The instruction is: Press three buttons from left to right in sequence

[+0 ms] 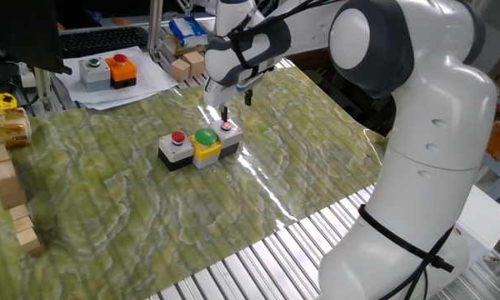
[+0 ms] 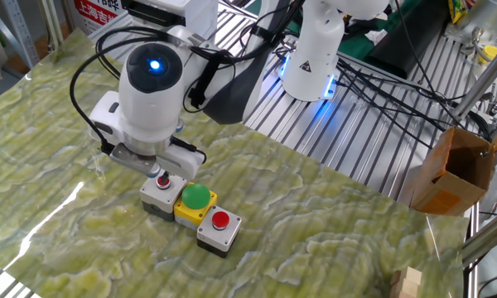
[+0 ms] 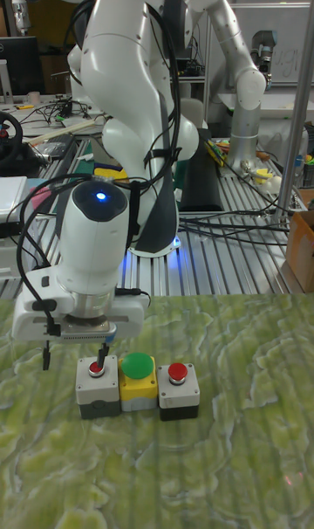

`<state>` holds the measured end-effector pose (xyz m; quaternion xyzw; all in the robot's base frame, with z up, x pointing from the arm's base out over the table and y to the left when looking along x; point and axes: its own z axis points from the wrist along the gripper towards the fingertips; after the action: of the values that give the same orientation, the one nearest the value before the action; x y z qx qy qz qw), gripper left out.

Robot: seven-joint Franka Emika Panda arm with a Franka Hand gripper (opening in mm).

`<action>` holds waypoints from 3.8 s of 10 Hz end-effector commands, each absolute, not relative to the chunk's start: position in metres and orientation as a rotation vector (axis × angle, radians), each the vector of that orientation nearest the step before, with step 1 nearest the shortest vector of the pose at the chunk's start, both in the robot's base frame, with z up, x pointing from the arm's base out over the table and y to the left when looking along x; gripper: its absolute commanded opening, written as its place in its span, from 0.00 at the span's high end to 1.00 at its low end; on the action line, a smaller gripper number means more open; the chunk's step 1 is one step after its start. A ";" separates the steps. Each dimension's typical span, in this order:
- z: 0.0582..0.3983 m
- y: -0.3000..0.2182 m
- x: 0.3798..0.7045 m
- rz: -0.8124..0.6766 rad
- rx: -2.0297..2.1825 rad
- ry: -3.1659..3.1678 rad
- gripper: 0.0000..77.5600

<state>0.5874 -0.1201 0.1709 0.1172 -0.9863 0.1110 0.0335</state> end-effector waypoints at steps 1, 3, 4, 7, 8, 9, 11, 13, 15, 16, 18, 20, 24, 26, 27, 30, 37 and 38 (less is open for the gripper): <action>0.170 -0.120 0.586 0.351 0.361 -3.030 0.00; 0.170 -0.120 0.586 0.346 0.360 -3.033 0.00; 0.170 -0.120 0.586 0.346 0.360 -3.034 0.00; 0.170 -0.120 0.586 0.344 0.353 -3.036 0.00; 0.170 -0.120 0.586 0.344 0.359 -3.032 0.00; 0.170 -0.120 0.586 0.346 0.358 -3.030 0.00; 0.170 -0.120 0.586 0.346 0.342 -3.036 0.00; 0.170 -0.120 0.586 0.337 0.321 -3.044 0.00; 0.170 -0.120 0.586 0.360 0.206 -3.059 0.00; 0.170 -0.120 0.586 0.360 0.128 -3.046 0.00; 0.170 -0.120 0.586 0.358 0.116 -3.029 0.00; 0.170 -0.122 0.586 0.357 0.120 -3.031 0.00; 0.173 -0.142 0.588 0.348 0.162 -3.024 0.00; 0.169 -0.141 0.583 0.347 0.151 -3.027 0.00; 0.169 -0.141 0.583 0.347 0.151 -3.027 0.00; 0.168 -0.132 0.578 0.346 0.132 -3.030 0.00; 0.144 -0.131 0.574 0.350 0.122 -3.040 0.00; 0.143 -0.131 0.574 0.350 0.122 -3.041 0.00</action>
<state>0.5795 -0.1312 0.1553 0.0402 -0.9920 0.1152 0.0333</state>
